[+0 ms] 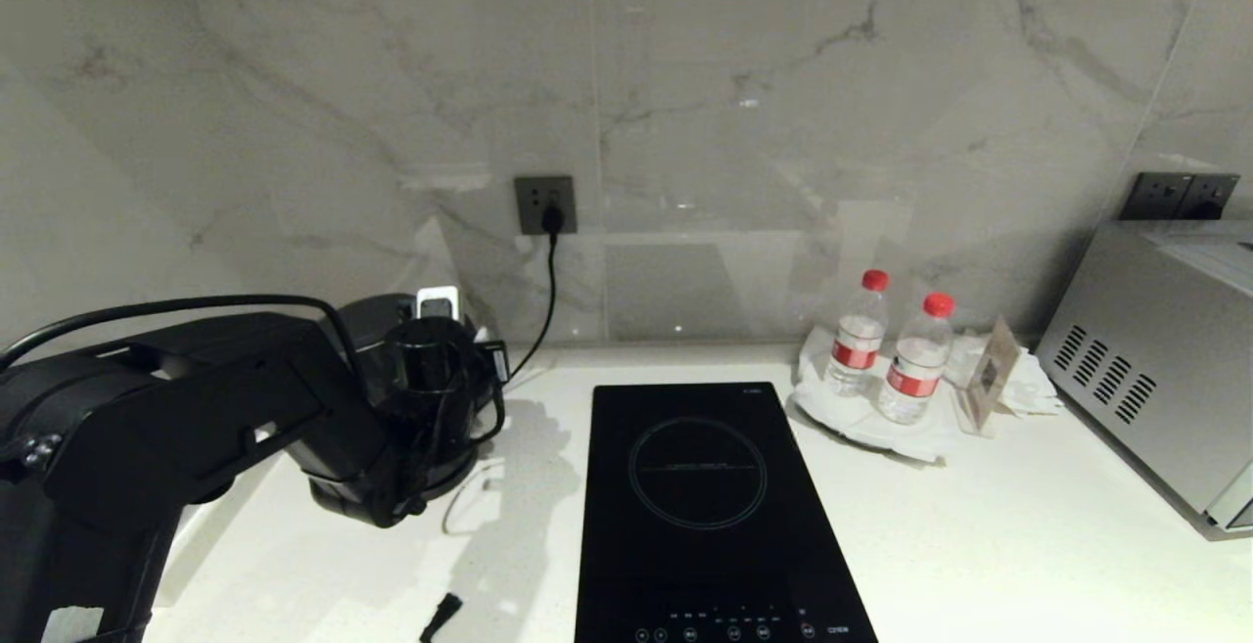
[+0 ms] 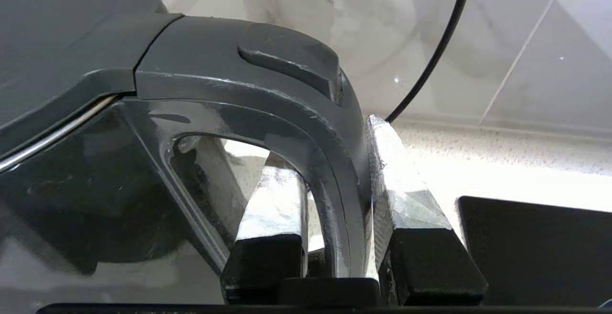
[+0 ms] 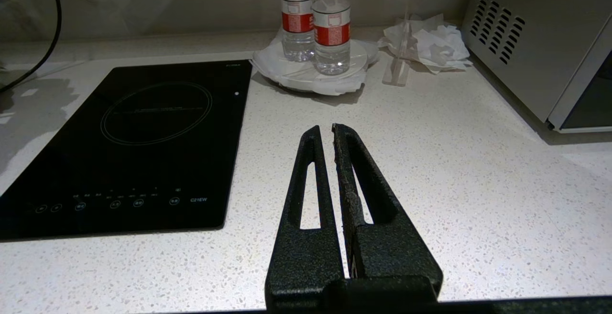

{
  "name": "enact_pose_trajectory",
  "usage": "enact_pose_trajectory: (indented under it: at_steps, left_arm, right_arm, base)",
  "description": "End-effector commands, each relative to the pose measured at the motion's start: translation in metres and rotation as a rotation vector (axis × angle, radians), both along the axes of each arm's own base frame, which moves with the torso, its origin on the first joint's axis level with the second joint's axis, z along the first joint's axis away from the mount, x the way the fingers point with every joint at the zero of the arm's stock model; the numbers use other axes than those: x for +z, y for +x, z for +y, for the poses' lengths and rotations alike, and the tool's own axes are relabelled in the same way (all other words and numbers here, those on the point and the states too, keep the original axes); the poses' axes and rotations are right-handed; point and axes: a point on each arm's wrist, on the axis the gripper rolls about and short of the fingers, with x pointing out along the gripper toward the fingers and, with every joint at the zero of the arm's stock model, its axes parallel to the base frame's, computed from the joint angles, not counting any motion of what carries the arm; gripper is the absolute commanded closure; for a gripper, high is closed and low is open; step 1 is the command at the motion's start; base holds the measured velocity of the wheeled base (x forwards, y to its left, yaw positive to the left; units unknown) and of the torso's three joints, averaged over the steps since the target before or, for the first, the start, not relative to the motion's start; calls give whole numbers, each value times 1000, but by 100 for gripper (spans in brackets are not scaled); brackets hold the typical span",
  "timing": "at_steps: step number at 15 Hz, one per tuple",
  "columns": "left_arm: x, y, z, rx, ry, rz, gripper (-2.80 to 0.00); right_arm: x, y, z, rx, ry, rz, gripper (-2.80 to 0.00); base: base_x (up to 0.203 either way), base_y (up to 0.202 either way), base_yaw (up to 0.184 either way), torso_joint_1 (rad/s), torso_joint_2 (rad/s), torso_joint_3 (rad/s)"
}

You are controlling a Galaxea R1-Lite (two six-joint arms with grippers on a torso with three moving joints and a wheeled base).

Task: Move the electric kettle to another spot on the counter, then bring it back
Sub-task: Place it on the power base

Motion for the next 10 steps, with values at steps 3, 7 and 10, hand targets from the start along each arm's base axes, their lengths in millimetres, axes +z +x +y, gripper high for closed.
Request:
enact_pose_trajectory:
  at_steps: [3,7,10]
  left_arm:
    - [-8,-1,-4,-6,4,14,0]
    - [-13,2,-6,-7,6,17,0]
    - [-17,5,-8,-9,8,21,0]
  right_arm:
    - [0,0,0,1,-1,1,0]
    - [0,0,0,-1,1,0,0]
    - [0,0,0,0,1,0,0]
  base:
    - [0,0,0,0,0,0]
    - [0,0,0,0,0,0]
    - [0,0,0,0,0,0]
